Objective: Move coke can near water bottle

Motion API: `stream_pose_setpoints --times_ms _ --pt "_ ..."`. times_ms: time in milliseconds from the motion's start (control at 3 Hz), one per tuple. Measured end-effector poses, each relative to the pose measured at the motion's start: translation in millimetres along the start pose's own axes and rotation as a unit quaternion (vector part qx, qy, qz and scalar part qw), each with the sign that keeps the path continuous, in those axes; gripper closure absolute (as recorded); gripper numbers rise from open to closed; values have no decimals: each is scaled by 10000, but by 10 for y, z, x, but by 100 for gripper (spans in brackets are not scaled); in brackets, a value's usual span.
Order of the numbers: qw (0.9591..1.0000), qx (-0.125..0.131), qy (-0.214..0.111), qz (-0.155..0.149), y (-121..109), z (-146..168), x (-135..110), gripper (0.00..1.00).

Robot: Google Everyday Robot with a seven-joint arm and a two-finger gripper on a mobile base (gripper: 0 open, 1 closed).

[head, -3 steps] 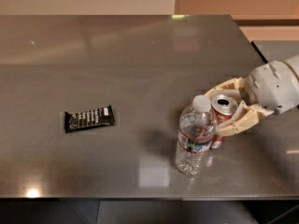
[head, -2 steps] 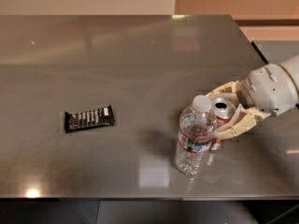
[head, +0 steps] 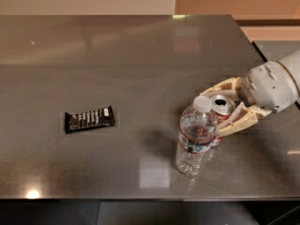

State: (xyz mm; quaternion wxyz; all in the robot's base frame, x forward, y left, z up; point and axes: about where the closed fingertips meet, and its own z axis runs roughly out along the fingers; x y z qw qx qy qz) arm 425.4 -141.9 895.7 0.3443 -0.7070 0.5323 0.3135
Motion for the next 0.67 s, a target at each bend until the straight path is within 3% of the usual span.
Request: stream_pose_setpoints --times_ms 333,667 --pt "9999 -78 81 -105 -34 -30 10 0" --pt "9999 -78 81 -105 -34 -30 10 0"
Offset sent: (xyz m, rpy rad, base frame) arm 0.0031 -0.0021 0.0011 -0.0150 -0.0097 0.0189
